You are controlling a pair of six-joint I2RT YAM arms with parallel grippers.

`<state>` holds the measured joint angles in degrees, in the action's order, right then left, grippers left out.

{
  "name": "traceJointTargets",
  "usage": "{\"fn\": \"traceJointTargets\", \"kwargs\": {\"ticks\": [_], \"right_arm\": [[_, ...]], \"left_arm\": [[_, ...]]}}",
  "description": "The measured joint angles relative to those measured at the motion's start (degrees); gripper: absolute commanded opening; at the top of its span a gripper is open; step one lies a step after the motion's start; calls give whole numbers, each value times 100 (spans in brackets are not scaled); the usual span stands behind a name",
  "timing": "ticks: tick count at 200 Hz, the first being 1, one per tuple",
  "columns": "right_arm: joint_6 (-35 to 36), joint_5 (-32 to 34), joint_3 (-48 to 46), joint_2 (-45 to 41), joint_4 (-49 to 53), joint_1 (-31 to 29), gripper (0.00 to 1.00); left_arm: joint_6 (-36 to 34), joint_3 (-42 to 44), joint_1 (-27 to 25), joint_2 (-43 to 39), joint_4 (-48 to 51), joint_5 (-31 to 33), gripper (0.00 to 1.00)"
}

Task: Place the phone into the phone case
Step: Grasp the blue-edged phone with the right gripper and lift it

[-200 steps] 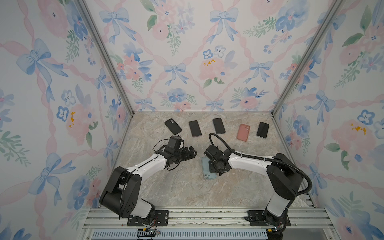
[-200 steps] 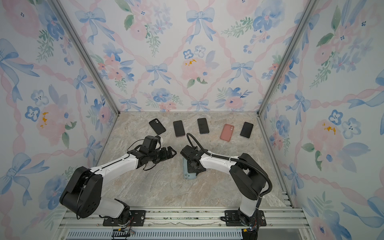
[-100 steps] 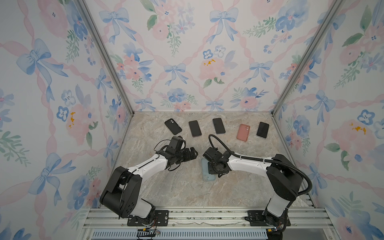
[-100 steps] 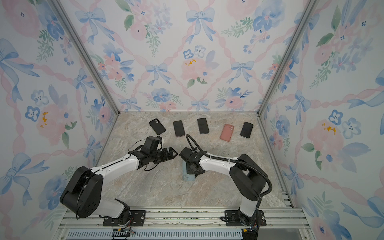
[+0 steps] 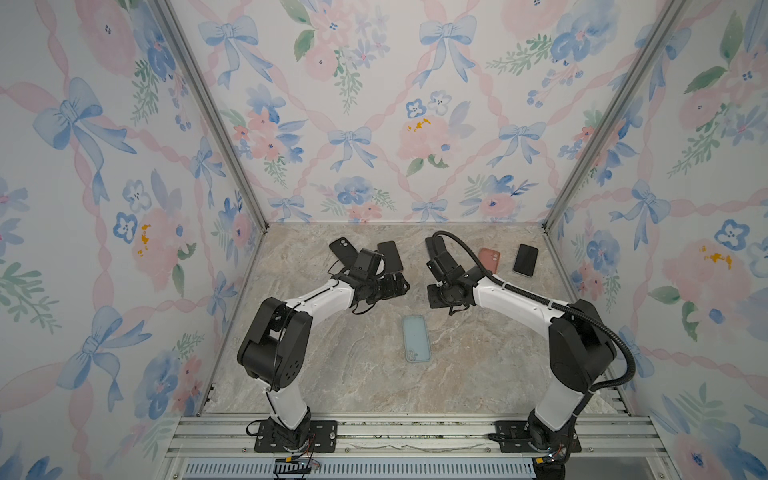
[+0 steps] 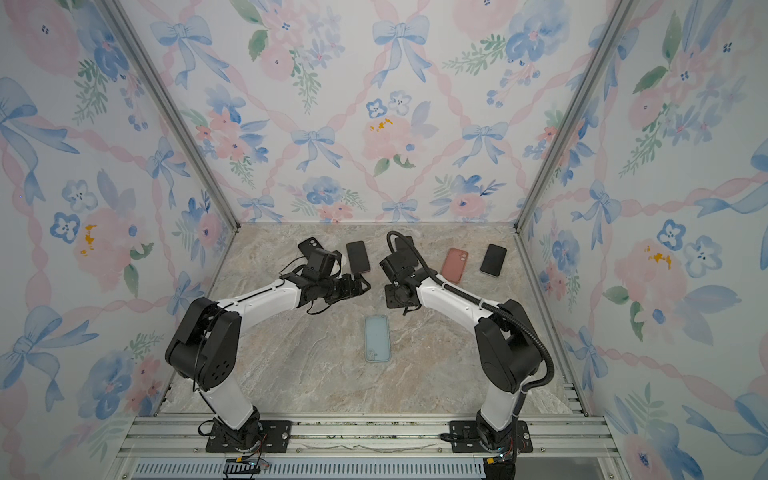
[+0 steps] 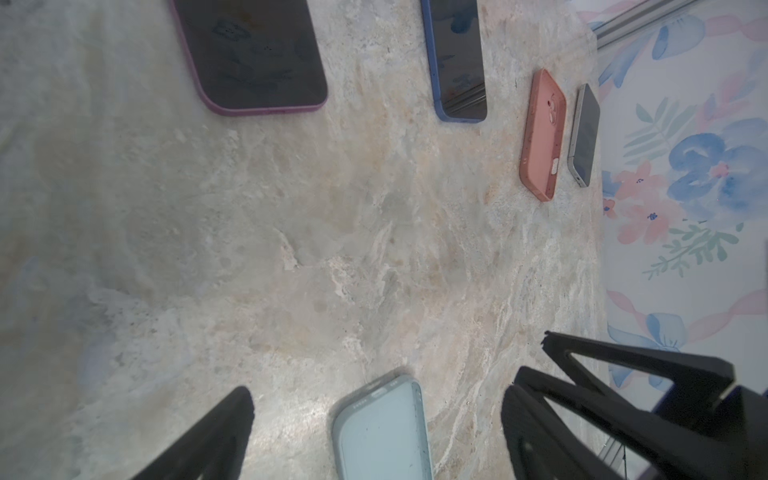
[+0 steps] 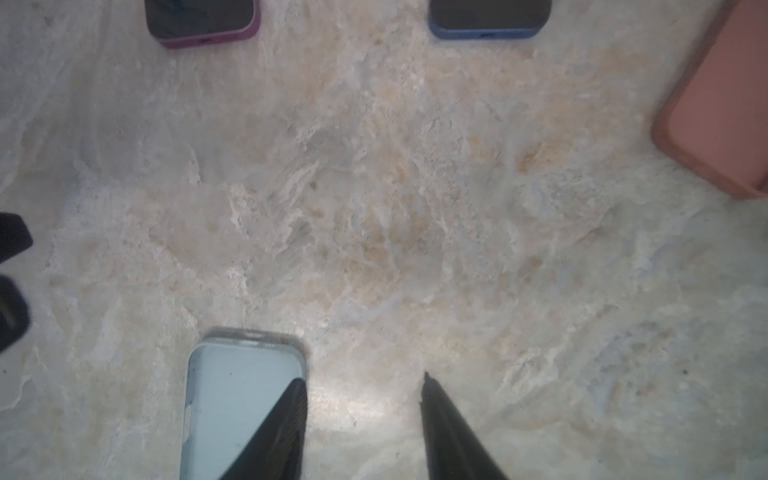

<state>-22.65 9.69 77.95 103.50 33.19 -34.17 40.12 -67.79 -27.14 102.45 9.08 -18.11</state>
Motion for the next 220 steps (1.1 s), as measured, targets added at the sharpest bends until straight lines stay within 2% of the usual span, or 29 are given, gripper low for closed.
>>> {"fn": "traceJointTargets", "kwargs": {"ticks": [27, 52, 118, 168, 220], "right_arm": [[485, -149, 704, 664, 26, 546, 56], [850, -262, 1368, 1327, 87, 905, 66], [1561, -470, 3003, 2684, 306, 1266, 92], [1716, -616, 4245, 3477, 702, 1349, 97], [1705, -605, 5549, 4391, 1349, 1429, 94]], "left_arm": [[-131, -837, 0, 638, 199, -83, 97], [-201, -1427, 2, 1117, 352, -136, 98], [-199, -2065, 127, 1792, 525, -433, 98], [-197, -2192, 168, 1836, 568, -503, 98], [-197, -2218, 168, 1926, 586, -555, 98]]}}
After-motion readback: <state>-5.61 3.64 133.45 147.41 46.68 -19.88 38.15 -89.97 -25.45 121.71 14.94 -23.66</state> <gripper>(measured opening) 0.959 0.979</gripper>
